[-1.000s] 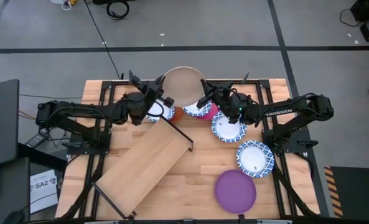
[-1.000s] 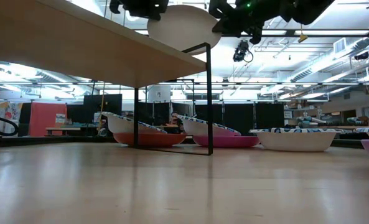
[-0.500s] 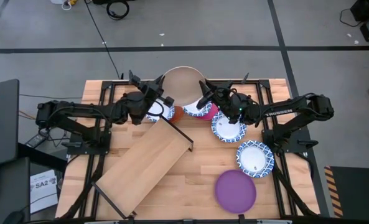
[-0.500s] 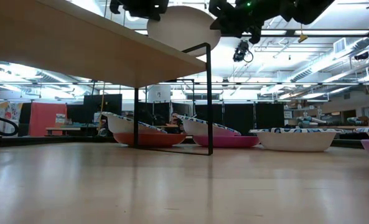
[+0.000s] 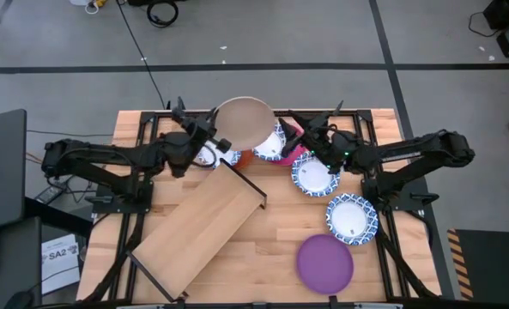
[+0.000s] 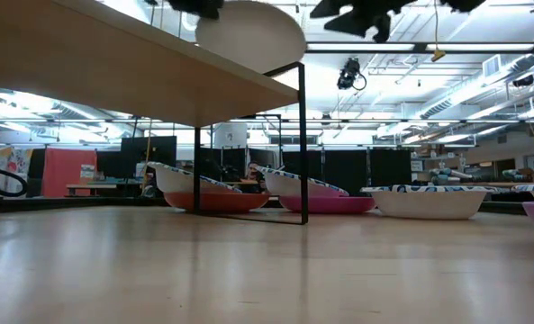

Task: Place and stack plates onto a shelf
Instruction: Put the light brown plate on the shelf

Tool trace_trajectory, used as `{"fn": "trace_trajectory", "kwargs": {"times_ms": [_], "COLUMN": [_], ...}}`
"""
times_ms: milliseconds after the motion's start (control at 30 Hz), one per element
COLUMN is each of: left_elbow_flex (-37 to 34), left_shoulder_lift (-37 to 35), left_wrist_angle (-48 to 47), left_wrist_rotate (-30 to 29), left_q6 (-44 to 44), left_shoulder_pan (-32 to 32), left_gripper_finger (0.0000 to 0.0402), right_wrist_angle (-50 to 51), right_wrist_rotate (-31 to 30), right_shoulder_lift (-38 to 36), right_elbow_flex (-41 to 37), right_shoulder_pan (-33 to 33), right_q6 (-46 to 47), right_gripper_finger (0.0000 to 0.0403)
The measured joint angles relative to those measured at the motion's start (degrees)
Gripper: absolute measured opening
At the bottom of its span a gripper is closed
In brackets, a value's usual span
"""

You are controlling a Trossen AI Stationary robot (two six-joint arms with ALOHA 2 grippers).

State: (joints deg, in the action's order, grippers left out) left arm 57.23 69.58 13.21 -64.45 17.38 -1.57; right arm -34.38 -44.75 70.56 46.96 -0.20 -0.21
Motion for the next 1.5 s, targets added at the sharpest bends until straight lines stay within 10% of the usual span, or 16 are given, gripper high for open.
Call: {"fn": "trace_trajectory", "kwargs": {"times_ms": [700,1167,1500], "left_elbow_flex": [0.03,2.66,3.17], "left_shoulder_lift": [-24.03,-29.53,-21.94], "left_wrist_angle": [-25.7,-71.04,-80.55], "left_wrist_rotate": [-3.36,28.28,43.88], "left_q6": [-21.03,-78.64,-82.96], "left_shoulder_pan": [-31.24,-38.25,-38.29], "left_gripper_finger": [0.0015,0.0015,0.0015], "right_wrist_angle": [20.82,21.78,21.72], "right_wrist_rotate": [-0.17,-0.13,-0.13], "right_shoulder_lift": [-15.27,-14.29,-14.27], "right_elbow_flex": [0.0,-0.02,-0.02], "right_shoulder_pan": [6.51,6.51,6.51], "right_q6": [0.32,0.63,0.63], "right_gripper_finger": [0.0202,0.0202,0.0201]}}
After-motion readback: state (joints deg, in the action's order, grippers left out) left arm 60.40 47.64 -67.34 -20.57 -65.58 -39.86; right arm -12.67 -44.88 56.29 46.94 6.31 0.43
